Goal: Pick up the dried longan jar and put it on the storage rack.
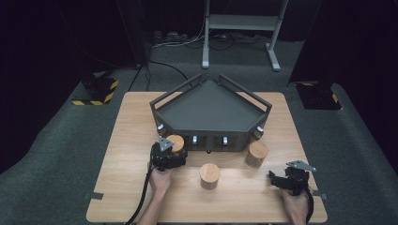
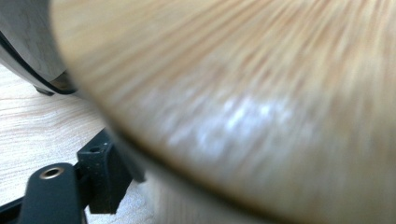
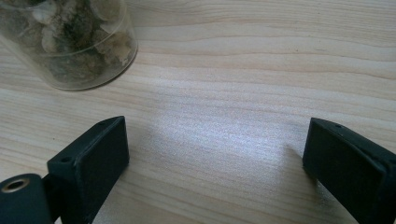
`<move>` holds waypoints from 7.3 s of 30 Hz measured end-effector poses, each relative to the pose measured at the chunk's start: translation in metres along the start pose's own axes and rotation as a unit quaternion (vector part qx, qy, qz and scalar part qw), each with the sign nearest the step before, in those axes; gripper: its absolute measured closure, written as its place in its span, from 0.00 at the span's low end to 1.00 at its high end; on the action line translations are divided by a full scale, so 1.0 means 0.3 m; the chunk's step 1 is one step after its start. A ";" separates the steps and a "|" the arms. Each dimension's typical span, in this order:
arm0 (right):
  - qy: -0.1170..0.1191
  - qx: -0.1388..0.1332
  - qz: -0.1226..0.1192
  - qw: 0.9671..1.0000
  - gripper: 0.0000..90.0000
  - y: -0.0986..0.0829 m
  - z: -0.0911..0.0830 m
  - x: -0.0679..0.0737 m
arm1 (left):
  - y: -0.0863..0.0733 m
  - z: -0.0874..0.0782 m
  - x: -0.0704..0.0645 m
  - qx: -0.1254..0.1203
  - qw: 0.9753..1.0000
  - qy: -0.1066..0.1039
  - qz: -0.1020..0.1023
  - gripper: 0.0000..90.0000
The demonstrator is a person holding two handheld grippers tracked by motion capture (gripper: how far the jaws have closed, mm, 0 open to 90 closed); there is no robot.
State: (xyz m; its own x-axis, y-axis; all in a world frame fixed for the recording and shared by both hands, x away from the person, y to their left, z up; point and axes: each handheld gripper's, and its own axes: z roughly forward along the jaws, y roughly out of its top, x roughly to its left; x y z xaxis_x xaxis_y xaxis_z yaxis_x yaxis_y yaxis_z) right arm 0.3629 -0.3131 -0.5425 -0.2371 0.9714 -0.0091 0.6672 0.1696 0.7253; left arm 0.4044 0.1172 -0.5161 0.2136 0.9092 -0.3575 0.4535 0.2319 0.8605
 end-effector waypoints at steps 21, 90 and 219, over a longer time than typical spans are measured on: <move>0.000 0.000 0.000 1.000 0.07 0.000 0.000 0.000 | -0.003 0.000 -0.015 -0.015 1.000 0.005 0.012 0.28; 0.000 0.000 0.000 1.000 0.07 0.000 0.000 0.000 | 0.262 -0.146 -0.121 0.050 0.994 -0.079 0.052 0.28; 0.000 0.000 0.000 1.000 0.08 0.000 -0.001 0.001 | 0.531 0.188 -0.163 0.028 0.999 -0.021 0.034 0.28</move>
State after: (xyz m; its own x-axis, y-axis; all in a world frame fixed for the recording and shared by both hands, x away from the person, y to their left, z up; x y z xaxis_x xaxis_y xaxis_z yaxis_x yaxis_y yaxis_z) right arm 0.3627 -0.3130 -0.5425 -0.2368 0.9715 -0.0083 0.6669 0.1687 0.7258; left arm 0.5151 0.0900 -0.3819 0.2799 0.9068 -0.3152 0.4843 0.1501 0.8619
